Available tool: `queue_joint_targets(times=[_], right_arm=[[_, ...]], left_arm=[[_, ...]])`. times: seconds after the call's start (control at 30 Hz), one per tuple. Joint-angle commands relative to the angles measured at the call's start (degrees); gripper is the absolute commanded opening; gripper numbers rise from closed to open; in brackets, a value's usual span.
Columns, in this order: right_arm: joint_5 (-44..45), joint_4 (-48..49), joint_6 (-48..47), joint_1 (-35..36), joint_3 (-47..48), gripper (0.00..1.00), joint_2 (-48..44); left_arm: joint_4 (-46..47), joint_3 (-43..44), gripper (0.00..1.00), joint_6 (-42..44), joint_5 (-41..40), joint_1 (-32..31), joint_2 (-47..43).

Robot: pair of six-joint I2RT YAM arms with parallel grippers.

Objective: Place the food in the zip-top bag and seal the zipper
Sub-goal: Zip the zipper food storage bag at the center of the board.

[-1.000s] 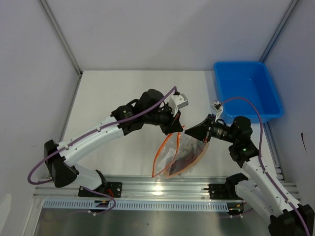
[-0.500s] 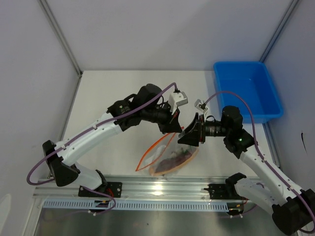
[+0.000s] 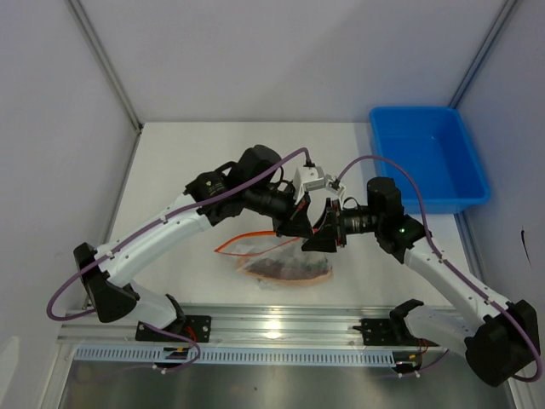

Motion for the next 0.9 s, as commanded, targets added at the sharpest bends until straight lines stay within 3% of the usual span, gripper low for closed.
queue_joint_targets(times=[0.0, 0.13, 0.2, 0.27, 0.33, 0.37, 0.4, 0.6, 0.77, 0.87], right_arm=[[-1.21, 3.29, -1.09, 0.43, 1.41, 0.46, 2.60], [-2.27, 8.04, 0.75, 1.74, 1.32, 0.38, 4.46], [-1.84, 7.96, 0.76, 3.32, 1.59, 0.12, 4.46], [-0.61, 7.52, 0.14, 4.03, 1.59, 0.00, 3.50], [0.71, 6.73, -0.21, 4.82, 1.15, 0.06, 1.83], [1.06, 6.12, -0.91, 4.82, 1.06, 0.27, 1.21], [1.41, 5.59, -1.26, 4.91, 0.97, 0.31, 0.69], [2.30, -1.44, -4.34, 5.00, 1.76, 0.35, -2.74], [2.12, -3.20, -4.96, 5.17, 1.76, 0.53, -4.68], [2.47, -2.77, -4.87, 5.09, 1.50, 0.52, -5.30]], left_arm=[[1.72, 0.44, 0.01, 1.91, 4.07, 0.35, -0.83], [1.72, -0.09, 0.01, 2.08, 4.25, 0.35, -0.65], [1.54, -0.18, 0.01, 2.08, 3.20, 0.44, -0.39], [1.63, -0.27, 0.01, 1.73, 2.05, 0.53, -0.30], [1.72, -0.18, 0.01, 1.21, 1.17, 1.05, -0.04], [2.07, -0.18, 0.01, 0.94, 1.08, 1.23, -0.12], [2.33, -0.44, 0.00, 0.59, 0.99, 1.67, -0.12], [2.16, 0.26, 0.01, 0.24, 1.35, 2.55, 0.49], [2.42, 0.08, 0.00, -0.20, 2.13, 2.99, 0.49], [2.42, 0.08, 0.01, -0.20, 3.01, 3.08, 0.49]])
